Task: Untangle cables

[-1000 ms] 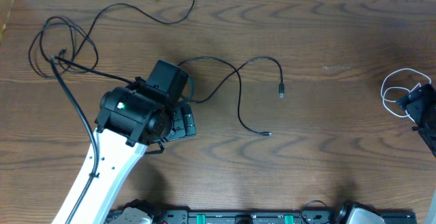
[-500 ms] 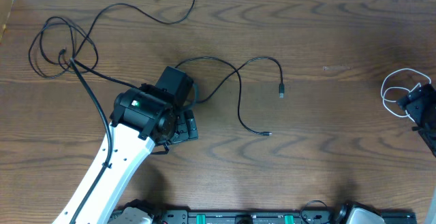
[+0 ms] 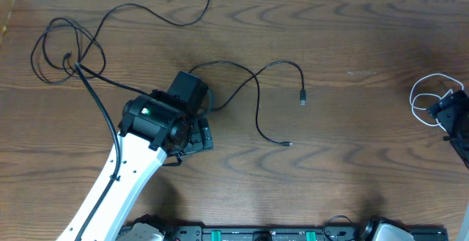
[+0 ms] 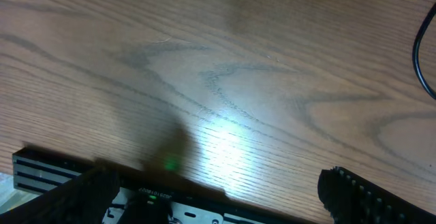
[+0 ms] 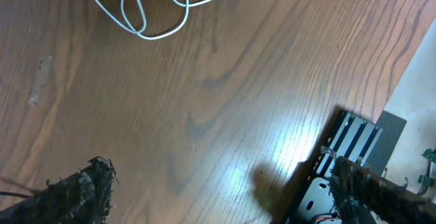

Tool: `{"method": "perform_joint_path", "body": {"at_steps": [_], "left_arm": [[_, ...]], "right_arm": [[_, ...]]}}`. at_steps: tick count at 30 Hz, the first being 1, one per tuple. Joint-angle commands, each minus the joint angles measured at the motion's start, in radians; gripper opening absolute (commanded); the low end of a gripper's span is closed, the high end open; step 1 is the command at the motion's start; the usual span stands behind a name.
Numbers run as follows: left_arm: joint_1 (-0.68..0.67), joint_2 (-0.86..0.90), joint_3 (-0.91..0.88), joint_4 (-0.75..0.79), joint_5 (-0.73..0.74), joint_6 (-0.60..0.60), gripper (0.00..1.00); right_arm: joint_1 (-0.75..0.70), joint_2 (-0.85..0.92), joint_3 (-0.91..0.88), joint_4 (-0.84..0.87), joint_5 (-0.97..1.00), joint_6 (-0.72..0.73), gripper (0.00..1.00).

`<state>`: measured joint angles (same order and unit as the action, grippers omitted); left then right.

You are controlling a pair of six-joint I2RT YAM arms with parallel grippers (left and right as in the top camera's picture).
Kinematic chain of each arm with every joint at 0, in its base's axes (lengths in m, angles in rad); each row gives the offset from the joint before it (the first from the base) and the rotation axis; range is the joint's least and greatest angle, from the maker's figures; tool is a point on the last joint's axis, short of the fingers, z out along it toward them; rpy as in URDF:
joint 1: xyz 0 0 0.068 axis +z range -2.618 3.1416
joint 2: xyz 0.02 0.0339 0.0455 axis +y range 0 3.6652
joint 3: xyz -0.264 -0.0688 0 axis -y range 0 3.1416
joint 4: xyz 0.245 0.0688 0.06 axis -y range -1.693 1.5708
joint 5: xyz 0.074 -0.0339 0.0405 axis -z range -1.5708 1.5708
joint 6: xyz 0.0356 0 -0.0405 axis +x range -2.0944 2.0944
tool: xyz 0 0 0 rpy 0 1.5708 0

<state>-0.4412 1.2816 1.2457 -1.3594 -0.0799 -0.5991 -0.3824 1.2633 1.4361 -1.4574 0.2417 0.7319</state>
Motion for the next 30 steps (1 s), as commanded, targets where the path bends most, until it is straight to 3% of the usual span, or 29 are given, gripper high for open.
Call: {"method": "perform_joint_path", "body": {"at_steps": [1,30], "left_arm": [[0.004,0.005,-0.003,0.005,0.018,-0.005,0.99],[0.004,0.005,-0.005,0.046,0.096,-0.006,0.99]], "right_arm": [[-0.005,-0.002,0.001,-0.001,0.01,0.015,0.99],[-0.005,-0.002,0.001,-0.001,0.01,0.015,0.99]]}}
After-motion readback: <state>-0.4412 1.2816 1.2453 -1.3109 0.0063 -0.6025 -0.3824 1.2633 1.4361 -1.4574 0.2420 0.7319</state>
